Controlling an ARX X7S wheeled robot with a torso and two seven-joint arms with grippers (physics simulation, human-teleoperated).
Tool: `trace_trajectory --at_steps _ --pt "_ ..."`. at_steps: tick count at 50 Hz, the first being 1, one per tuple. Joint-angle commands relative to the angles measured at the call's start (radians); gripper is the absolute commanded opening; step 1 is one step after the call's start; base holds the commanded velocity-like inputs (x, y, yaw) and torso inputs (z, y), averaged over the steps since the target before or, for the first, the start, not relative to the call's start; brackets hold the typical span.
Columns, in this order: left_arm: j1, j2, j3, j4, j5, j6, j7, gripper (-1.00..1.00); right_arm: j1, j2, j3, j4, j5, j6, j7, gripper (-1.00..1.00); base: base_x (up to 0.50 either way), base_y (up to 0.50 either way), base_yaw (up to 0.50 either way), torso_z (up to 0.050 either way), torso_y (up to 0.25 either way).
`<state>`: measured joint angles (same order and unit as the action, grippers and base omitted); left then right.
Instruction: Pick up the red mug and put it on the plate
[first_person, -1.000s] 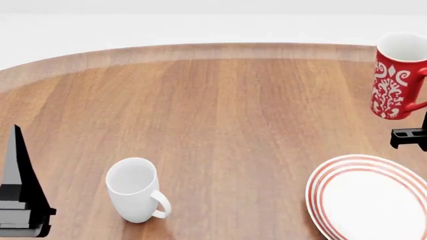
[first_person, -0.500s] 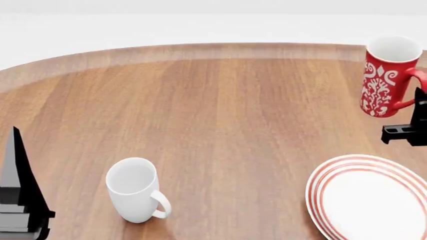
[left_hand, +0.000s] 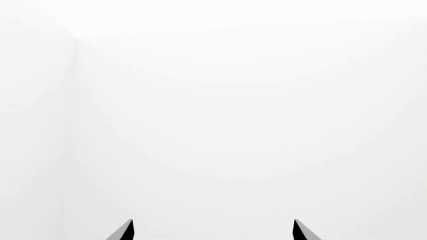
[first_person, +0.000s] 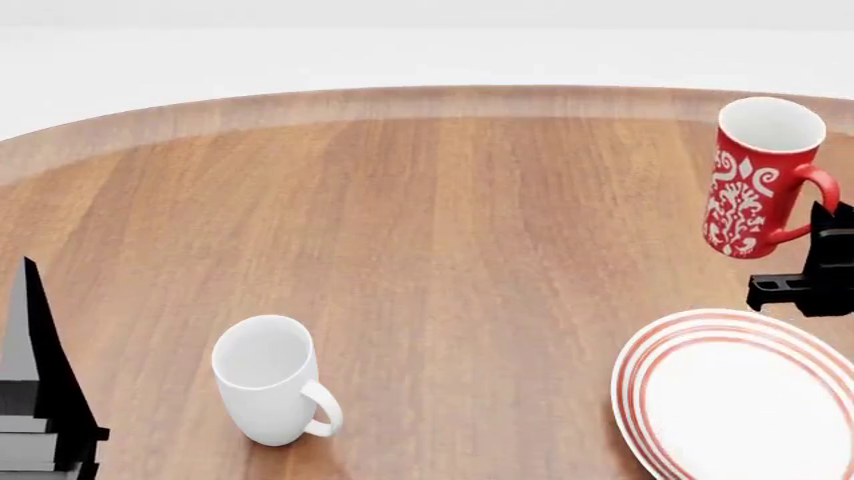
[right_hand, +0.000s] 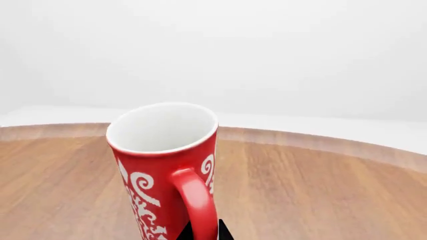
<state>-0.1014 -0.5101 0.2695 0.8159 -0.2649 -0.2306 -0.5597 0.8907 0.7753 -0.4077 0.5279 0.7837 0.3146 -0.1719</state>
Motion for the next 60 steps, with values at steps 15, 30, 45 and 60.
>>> trace_trajectory --at_steps 15,30,45,60 --pt "0.003 -0.009 -0.003 0.012 -0.006 -0.004 -0.006 1.0 0.119 -0.171 -0.036 0.569 -0.156 -0.312 -0.18 -1.0 0.0 0.0 0.0 0.0 0.0" --pt "0.002 -0.009 -0.003 -0.003 -0.008 0.008 -0.005 1.0 0.163 -0.214 -0.029 0.767 -0.206 -0.443 -0.243 -1.0 0.0 0.0 0.0 0.0 0.001" --pt "-0.001 -0.016 -0.007 0.014 -0.015 -0.003 -0.011 1.0 0.121 -0.222 0.069 0.78 -0.263 -0.453 -0.245 -1.0 0.0 0.0 0.0 0.001 0.0" --pt "0.002 -0.022 -0.01 0.021 -0.018 -0.002 -0.013 1.0 0.09 -0.225 0.307 0.78 -0.412 -0.44 -0.287 -1.0 0.0 0.0 0.0 0.0 0.001"
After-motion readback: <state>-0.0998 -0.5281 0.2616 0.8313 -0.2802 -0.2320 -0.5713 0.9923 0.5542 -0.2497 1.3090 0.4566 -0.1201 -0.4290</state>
